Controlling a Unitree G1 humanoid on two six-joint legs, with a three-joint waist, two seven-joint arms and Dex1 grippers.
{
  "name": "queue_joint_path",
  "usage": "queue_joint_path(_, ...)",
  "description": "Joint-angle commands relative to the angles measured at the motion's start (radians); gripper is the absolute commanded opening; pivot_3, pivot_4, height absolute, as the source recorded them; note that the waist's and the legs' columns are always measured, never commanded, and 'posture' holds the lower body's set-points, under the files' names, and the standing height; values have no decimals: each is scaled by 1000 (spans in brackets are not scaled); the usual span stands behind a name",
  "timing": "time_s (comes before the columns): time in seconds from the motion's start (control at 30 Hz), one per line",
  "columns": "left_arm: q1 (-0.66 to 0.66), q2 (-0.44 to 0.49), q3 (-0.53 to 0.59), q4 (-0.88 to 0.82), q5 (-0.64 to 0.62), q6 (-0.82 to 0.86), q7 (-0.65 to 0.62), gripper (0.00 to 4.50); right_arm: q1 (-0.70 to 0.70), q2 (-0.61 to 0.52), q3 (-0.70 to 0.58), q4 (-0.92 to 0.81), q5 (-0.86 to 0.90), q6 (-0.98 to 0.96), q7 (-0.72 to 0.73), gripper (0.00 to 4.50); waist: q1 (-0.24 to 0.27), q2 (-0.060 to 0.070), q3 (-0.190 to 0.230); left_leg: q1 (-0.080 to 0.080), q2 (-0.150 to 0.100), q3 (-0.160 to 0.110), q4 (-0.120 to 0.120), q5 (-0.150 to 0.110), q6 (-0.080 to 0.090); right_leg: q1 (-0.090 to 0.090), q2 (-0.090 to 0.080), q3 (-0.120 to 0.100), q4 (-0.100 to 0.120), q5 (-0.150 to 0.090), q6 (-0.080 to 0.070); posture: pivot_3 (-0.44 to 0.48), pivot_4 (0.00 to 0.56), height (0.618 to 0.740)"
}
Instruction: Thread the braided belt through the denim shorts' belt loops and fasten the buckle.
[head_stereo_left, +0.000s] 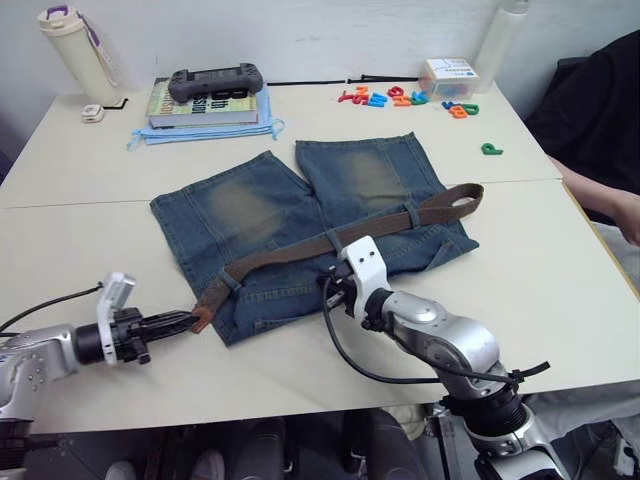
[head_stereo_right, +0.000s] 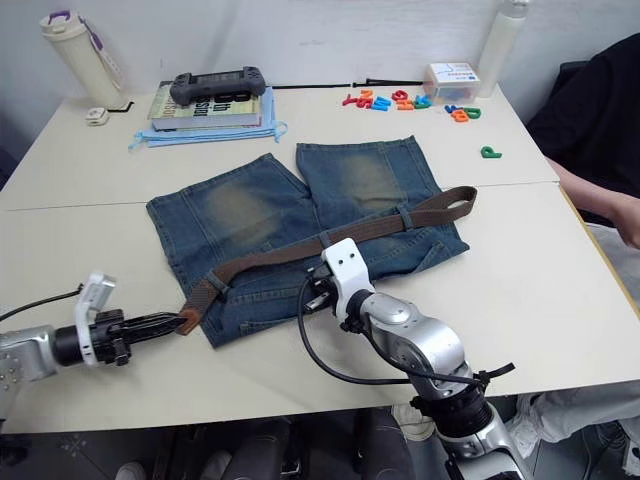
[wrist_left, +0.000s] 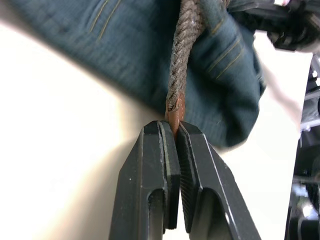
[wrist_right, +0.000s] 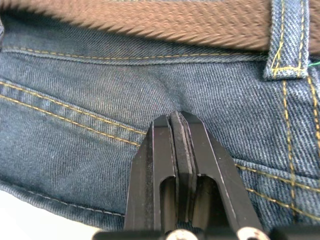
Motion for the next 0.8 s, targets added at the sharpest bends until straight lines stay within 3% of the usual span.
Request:
queue_joint_path(0.03, -31, 138, 21, 143, 94, -136, -141, 0, -5, 5, 7, 15, -34, 27, 11, 101, 1, 0, 0, 0, 0, 0, 0, 0, 0, 0, 0, 0, 0, 0, 0, 0, 150, 667)
queue_joint_path(0.2, -149, 252, -68, 433, 271, -396, -255, 0, -25, 14, 16, -3, -53, 44, 34, 101, 4, 0, 0, 0, 0, 0, 0, 0, 0, 0, 0, 0, -1, 0, -1, 0, 150, 667)
queue_joint_path(0.4, -336, 309, -200, 759, 518, -748, -225, 0, -47, 26, 18, -11, -76, 58, 56, 101, 4, -1, -1, -4, 0, 0, 0, 0, 1, -3, 0, -2, -1, 0, -1, 0, 150, 667)
queue_joint_path(0.6, -492, 355, -280, 1009, 696, -933, -69, 0, -59, 34, 29, -13, -98, 62, 75, 101, 1, -2, -1, -4, 0, 1, 0, -1, 1, -3, -1, -4, 1, 0, -1, 0, 150, 667)
queue_joint_path(0.8, -586, 366, -311, 1122, 787, -1000, 53, 0, -59, 39, 33, -17, -114, 66, 89, 101, 5, -4, -2, -4, 0, 2, 1, -1, 2, -3, -1, -5, 1, 1, 0, 0, 150, 667)
